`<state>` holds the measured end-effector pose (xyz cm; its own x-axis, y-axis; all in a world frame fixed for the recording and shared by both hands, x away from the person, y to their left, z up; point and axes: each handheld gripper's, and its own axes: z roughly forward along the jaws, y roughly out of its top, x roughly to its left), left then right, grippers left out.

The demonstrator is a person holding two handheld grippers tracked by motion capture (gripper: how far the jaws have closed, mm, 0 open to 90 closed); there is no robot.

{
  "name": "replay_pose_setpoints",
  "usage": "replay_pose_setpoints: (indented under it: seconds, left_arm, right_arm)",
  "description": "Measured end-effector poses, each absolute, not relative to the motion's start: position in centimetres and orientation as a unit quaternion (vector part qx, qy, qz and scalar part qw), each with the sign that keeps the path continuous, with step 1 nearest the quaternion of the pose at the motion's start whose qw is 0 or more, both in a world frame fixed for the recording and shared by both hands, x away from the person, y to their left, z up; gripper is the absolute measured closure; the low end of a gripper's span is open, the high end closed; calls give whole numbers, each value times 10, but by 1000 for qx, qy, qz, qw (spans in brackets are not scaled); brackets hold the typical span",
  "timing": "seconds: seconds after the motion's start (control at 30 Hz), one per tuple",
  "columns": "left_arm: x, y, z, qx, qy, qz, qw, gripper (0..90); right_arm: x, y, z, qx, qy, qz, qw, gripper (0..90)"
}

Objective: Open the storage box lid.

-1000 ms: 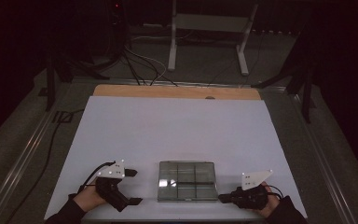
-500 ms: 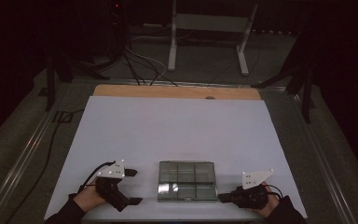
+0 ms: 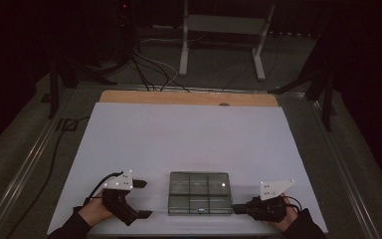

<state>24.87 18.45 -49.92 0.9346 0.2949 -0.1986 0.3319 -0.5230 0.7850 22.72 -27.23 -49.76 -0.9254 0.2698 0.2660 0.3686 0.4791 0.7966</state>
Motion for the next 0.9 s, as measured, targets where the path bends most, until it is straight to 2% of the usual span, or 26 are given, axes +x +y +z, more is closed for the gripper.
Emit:
replay_pose_setpoints:
  seconds: [0.57,0.9]
  left_arm:
    - [246,178,-493,870,161,-12,466,14]
    - [244,171,-489,868,137,20,477,22]
  right_arm:
    - [229,-271,-490,-205,-845,-490,53,900]
    - [231,-271,-485,-206,-837,-504,51,900]
